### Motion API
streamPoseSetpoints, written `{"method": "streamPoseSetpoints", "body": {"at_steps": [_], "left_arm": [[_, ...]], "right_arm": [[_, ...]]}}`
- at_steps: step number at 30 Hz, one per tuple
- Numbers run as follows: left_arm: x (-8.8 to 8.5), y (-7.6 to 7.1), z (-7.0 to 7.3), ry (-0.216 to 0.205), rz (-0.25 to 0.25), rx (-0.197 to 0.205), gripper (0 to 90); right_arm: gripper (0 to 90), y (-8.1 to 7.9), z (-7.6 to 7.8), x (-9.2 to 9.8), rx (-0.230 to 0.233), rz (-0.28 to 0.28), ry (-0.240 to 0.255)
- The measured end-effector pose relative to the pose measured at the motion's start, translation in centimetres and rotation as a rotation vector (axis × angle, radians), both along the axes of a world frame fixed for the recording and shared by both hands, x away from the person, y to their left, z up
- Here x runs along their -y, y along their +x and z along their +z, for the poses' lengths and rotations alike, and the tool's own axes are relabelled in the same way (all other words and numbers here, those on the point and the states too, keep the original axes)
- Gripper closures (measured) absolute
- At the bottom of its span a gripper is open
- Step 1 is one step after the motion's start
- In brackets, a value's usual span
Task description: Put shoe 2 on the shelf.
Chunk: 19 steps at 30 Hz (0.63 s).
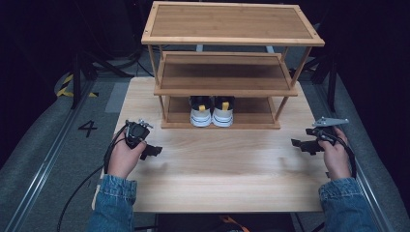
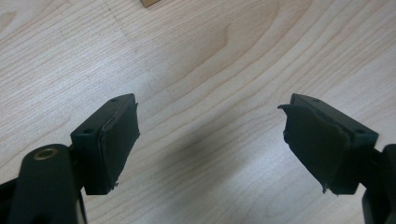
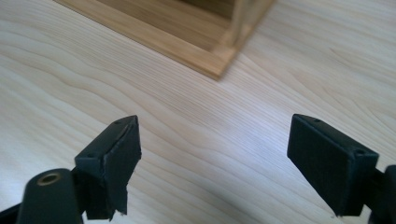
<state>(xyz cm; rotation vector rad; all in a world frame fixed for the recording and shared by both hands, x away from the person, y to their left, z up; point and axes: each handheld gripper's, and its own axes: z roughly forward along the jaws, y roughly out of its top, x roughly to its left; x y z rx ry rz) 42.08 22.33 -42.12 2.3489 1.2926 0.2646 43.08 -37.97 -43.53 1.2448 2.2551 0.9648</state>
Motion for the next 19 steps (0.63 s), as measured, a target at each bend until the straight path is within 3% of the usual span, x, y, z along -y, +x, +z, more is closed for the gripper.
{"method": "streamPoseSetpoints", "body": {"at_steps": [6, 9, 11, 14, 16, 19], "left_arm": [[-0.4, 0.2, -0.7, 0.011, 0.05, 0.017, 18.3], [-0.1, -0.2, -1.2, 0.007, 0.044, 0.032, 17.3], [0.0, -0.3, -1.5, 0.026, 0.02, 0.05, 17.3], [-0.1, -0.2, -1.8, 0.031, 0.007, 0.057, 17.3], [-0.4, -0.1, -2.0, 0.036, 0.007, 0.05, 17.3], [-0.7, 0.0, -2.1, 0.033, 0.019, 0.053, 17.3]], "right_arm": [[18.1, 0.2, -1.5, 0.8, -0.01, -0.04, 0.008], [18.1, 0.3, -2.5, 1.3, 0.005, -0.06, 0.008], [18.1, 0.4, -3.2, 1.6, 0.001, -0.059, 0.025], [18.1, 0.4, -3.6, 1.7, -0.014, -0.063, 0.045], [18.1, 0.5, -3.7, 1.5, -0.006, -0.063, 0.031], [18.1, 0.5, -3.6, 1.3, 0.001, -0.065, 0.048]]}}
